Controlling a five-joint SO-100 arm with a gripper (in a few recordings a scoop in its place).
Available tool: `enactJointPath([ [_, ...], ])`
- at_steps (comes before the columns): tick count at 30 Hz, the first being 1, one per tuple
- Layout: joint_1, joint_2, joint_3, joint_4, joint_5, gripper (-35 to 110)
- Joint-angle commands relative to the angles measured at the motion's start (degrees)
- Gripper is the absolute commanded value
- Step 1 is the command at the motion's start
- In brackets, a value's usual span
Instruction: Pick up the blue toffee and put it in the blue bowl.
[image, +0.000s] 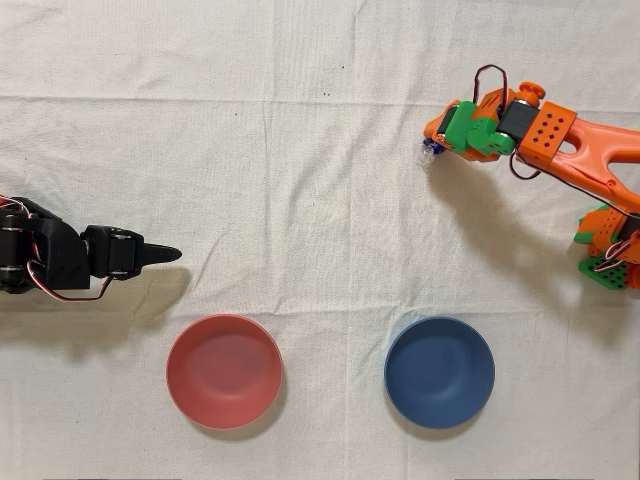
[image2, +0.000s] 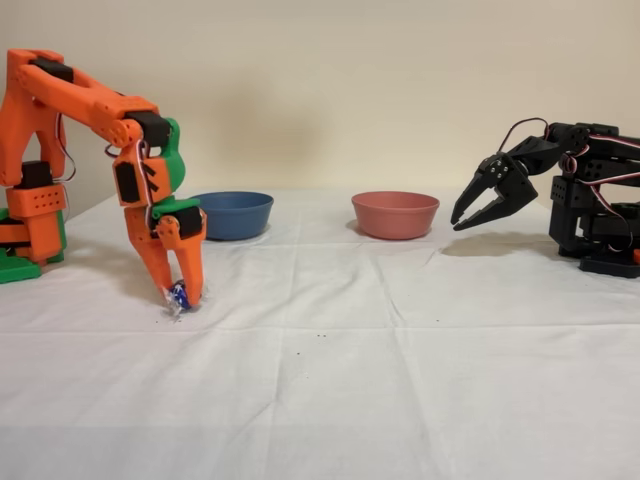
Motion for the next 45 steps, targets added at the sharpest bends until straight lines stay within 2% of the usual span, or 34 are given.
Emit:
enactJointPath([
  [1, -1.4, 6.7, -5.4, 4.2, -1.7, 13],
  [13, -14.7, 14.1, -18.1, 15.7, -3.7, 13],
  [29, -41.8, 19.9, -28.5, 23.6, -3.8, 12],
  [39, -61.6, 16.8, -28.4, 23.7, -1.2, 12],
  [45, -67.7, 12.9, -26.1, 21.2, 1.8, 12],
])
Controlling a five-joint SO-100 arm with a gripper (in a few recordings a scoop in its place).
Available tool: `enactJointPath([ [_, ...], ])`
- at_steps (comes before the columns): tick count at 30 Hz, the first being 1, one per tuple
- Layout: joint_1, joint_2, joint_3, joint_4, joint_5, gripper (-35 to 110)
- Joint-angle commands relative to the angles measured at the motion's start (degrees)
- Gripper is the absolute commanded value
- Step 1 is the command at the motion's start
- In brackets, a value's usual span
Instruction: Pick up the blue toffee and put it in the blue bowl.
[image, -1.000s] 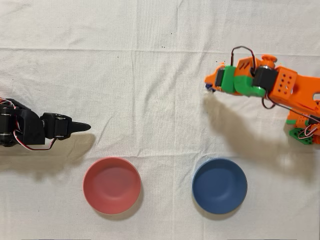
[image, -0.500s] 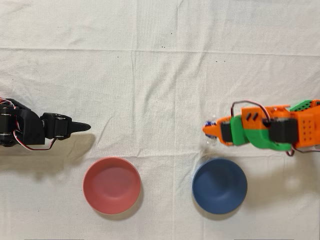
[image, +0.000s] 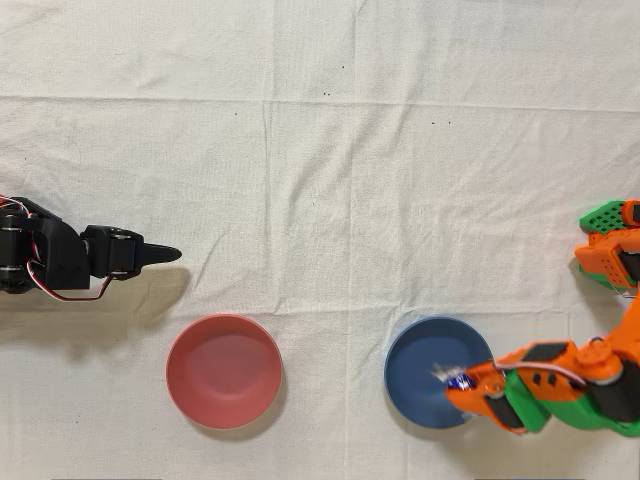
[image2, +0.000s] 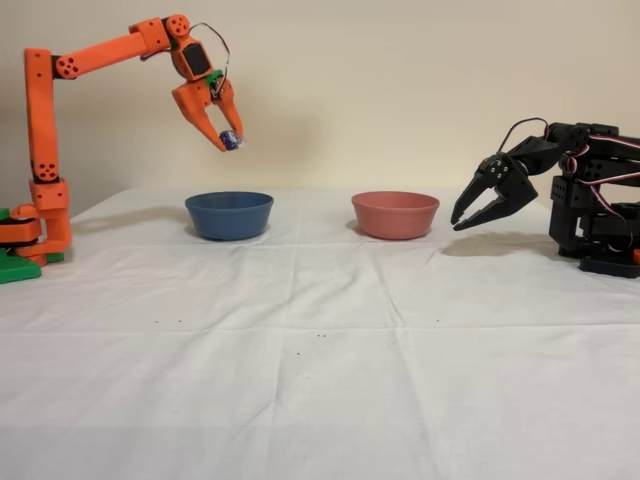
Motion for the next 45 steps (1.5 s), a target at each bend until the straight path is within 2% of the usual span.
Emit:
enactJointPath([
  [1, -3.3, 0.4, 2.3, -2.1, 1.0, 12],
  [8, -3.3, -1.3, 9.9, -7.7, 1.2, 12],
  [19, -0.4, -6.9, 11.4, -12.8, 0.9, 12],
  [27, 1.8, -7.2, 10.5, -11.4, 1.7, 33],
  [31, 3.1, -4.7, 11.3, -10.5, 0.8, 38],
  [41, 9.2, 9.1, 12.5, -1.8, -0.7, 31],
  [45, 13.8, 17.8, 15.9, 0.1, -1.8, 18],
])
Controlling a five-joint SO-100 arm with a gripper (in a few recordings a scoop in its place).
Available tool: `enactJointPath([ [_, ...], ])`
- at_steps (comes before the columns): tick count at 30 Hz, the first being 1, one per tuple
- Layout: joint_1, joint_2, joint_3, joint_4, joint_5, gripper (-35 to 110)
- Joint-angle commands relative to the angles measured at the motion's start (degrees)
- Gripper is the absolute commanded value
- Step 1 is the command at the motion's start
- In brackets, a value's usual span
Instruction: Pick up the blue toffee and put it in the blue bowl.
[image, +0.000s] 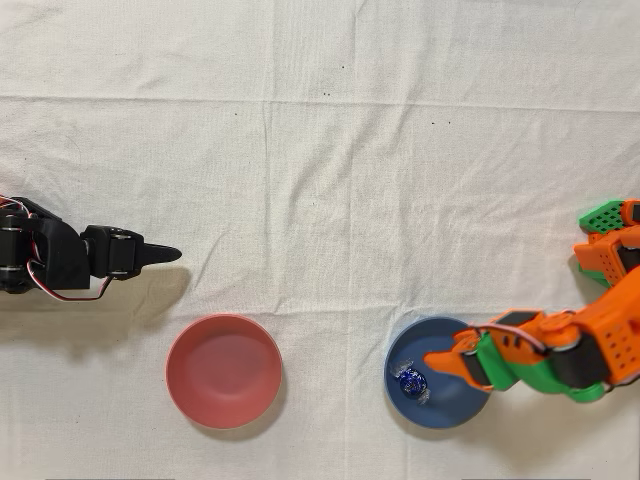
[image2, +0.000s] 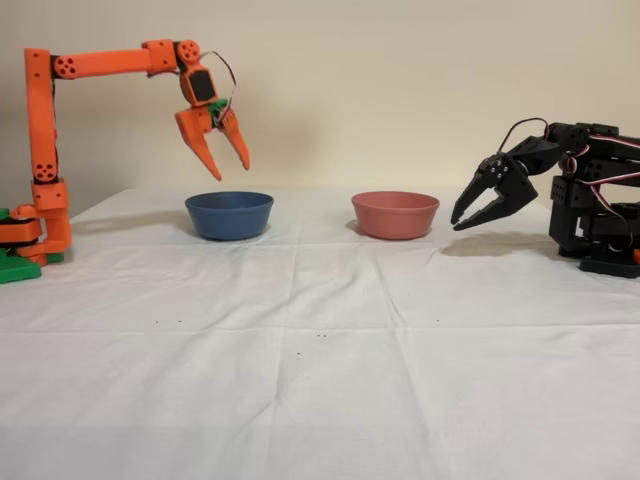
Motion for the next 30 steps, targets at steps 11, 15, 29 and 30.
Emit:
enactJointPath([
  [11, 15.2, 36.3, 19.9, -6.0, -7.4, 0],
  [15, 19.7, 45.9, 30.4, -11.7, -7.3, 0],
  [29, 23.3, 78.9, 66.1, -27.9, -6.6, 2],
  [30, 23.1, 80.3, 67.8, -27.9, -6.1, 3],
])
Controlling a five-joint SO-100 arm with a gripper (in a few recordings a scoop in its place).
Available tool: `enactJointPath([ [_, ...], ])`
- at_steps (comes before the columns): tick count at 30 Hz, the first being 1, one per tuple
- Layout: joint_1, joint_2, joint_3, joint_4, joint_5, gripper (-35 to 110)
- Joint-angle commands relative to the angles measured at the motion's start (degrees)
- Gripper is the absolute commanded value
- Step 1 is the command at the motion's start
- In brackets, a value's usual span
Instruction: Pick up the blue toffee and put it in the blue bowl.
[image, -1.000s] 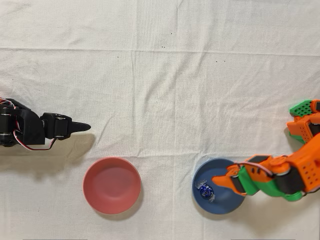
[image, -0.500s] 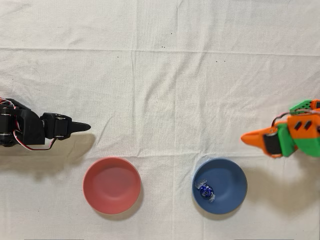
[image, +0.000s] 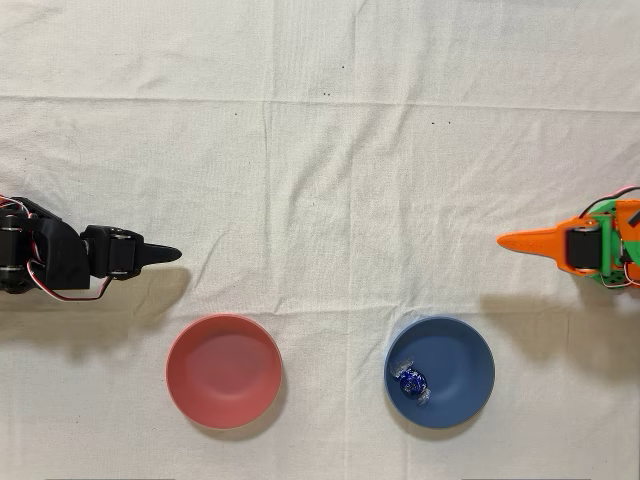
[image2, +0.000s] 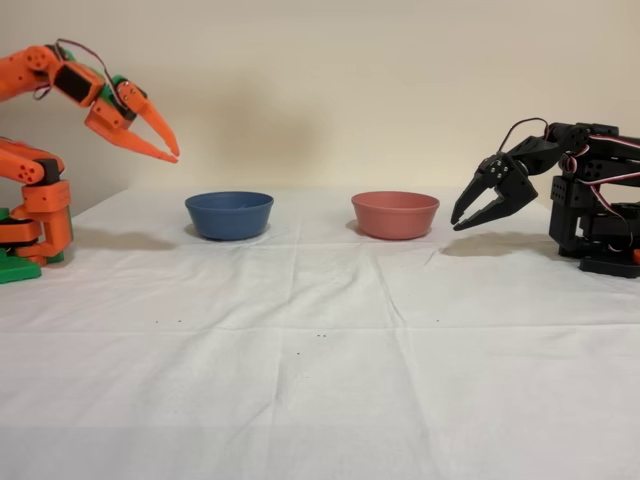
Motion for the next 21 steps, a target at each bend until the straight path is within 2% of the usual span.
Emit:
enactJointPath([
  [1, -0.4, 7.1, 5.9, -2.1, 0.8, 4],
  [4, -0.8, 10.5, 10.4, -2.3, 0.5, 0],
  [14, 1.0, 19.2, 22.1, -2.4, 8.1, 0],
  [21, 0.1, 21.0, 27.3, -2.5, 8.7, 0],
])
